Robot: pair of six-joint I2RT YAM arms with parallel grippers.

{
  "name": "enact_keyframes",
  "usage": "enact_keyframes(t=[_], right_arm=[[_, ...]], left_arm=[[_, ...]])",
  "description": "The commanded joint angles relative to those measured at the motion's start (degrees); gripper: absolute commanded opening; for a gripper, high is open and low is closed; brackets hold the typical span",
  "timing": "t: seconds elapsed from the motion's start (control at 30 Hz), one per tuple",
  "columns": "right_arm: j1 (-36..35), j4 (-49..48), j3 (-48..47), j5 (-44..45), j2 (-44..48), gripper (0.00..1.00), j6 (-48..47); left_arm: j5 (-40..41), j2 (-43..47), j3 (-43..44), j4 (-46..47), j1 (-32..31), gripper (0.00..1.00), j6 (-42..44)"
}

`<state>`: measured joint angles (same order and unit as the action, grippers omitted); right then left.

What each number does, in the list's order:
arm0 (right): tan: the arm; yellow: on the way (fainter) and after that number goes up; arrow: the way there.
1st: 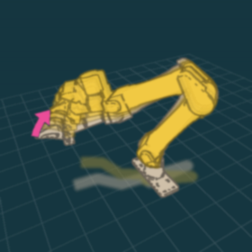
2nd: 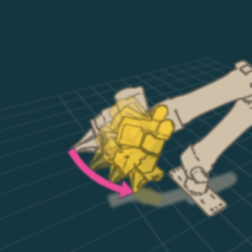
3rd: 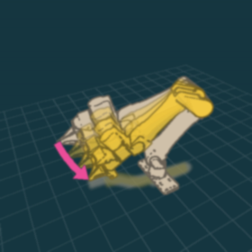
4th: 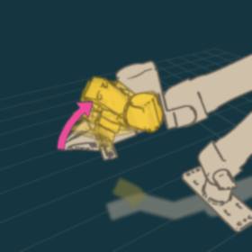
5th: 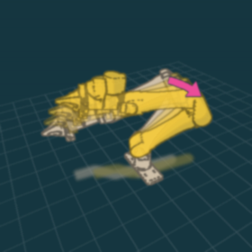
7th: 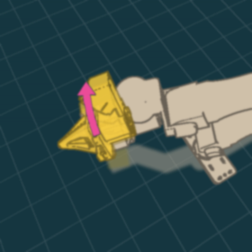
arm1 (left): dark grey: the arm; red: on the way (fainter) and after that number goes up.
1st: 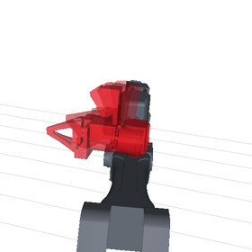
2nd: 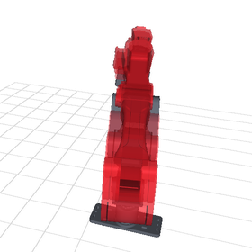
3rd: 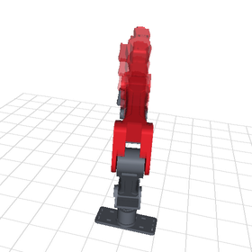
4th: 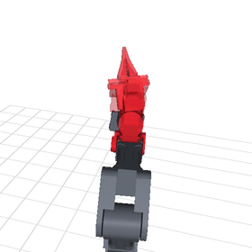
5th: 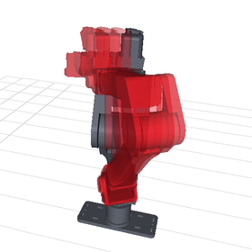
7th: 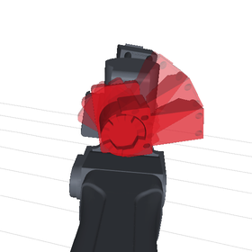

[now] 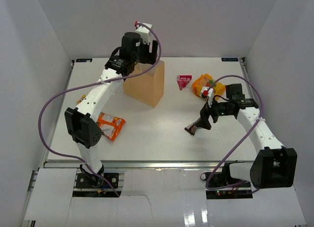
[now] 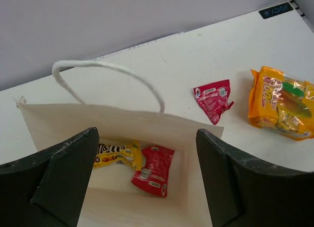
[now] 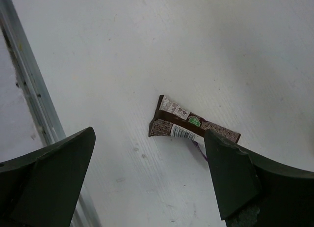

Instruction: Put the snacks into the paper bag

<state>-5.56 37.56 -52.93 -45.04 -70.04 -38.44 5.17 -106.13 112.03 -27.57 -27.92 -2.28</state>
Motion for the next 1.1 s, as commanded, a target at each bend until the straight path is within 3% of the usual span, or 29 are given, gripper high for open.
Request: enact_keyframes(t=[0.0, 0.07, 0.1, 0.23, 0.3, 0.43, 0.67, 0.83, 1.07], right_arm=[[0.3, 11.6, -5.2, -7.0, -1.3, 0.98, -26.7], [0.2, 20.0, -6.8, -8.1, -2.7, 0.98, -40.9], [0.2, 22.1, -7.4, -7.8, -3.4, 0.98, -53.0], [-1.5, 27.5, -9.9, 2.1, -10.4, 0.97, -68.8], [-2.6, 27.5, -11.0, 5.8, -13.0, 0.97, -71.1], [-4.9, 21.9, -10.5, 13.6, -17.8, 0.95, -70.2], [-11.0, 13.1, -11.4, 19.1, -23.9, 0.84, -62.6], [-13.0, 11.0, -10.4, 22.2, -27.6, 0.68, -59.1], [-13.1, 7.8, -7.1, 23.4, -27.4, 0.43, -55.4]], left_arm=[[-0.9, 4.7, 3.4, 1.9, 0.1, 0.91, -1.4], [-1.6, 4.7, 5.1, 1.6, 0.1, 0.92, -2.4], [-2.0, 4.9, 7.1, 1.4, 0.1, 0.94, -3.3], [-4.5, 7.5, 9.2, 0.1, 0.1, 0.98, -5.4], [-4.5, 11.5, 7.9, 0.0, 0.1, 0.98, -7.3], [-3.4, 21.7, -1.8, -0.1, 0.1, 0.98, -10.7], [3.7, 45.0, -31.5, -2.2, 0.3, 0.98, -19.5], [5.6, 57.2, -46.4, -6.0, 0.3, 0.98, -29.3], [6.0, 65.2, -61.8, -6.1, 0.3, 0.96, -41.6]])
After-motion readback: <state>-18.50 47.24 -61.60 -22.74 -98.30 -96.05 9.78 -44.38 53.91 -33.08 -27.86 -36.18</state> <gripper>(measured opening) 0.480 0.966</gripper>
